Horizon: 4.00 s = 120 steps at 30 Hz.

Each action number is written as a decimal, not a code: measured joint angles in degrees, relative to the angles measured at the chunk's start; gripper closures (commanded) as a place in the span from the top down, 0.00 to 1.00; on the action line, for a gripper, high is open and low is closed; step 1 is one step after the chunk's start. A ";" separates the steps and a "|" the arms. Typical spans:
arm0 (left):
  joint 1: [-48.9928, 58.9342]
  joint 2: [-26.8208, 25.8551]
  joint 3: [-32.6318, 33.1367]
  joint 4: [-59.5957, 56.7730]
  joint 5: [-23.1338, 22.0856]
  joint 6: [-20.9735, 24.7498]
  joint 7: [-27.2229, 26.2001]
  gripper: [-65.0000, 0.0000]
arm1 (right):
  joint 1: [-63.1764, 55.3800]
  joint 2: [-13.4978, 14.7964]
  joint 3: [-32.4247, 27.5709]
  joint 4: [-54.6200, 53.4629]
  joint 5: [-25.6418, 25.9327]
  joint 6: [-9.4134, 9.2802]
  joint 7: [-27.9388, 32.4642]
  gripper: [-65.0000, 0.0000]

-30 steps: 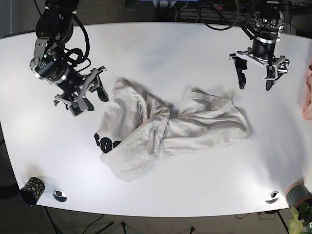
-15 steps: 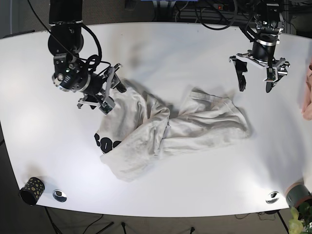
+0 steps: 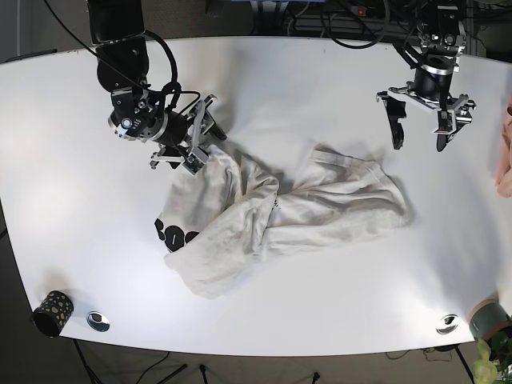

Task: Fold the T-shirt properly
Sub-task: 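Lower the right gripper and grasp the white shirt's crumpled edge, then reach the left gripper down and grasp the white shirt's other edge, then lift the white shirt with both grippers and shake it out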

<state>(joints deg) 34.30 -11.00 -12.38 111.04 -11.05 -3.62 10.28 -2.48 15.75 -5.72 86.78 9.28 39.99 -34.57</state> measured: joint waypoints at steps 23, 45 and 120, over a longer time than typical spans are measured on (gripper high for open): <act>-1.27 -0.02 0.00 -0.02 -0.02 0.00 0.83 0.76 | 0.00 0.11 0.13 -5.88 0.11 -0.48 12.11 0.00; -23.26 4.13 -1.16 -3.48 -0.13 -0.26 22.38 0.76 | -9.79 -0.35 13.73 26.03 -0.44 0.11 0.20 0.00; -69.22 -8.33 -1.18 -35.93 -0.04 -13.29 32.24 0.00 | 33.20 3.45 19.91 6.80 -4.24 0.46 -8.94 0.00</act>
<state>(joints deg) -34.92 -19.33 -13.56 75.11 -11.09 -16.91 42.52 30.72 19.20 14.20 93.58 5.04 40.45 -43.51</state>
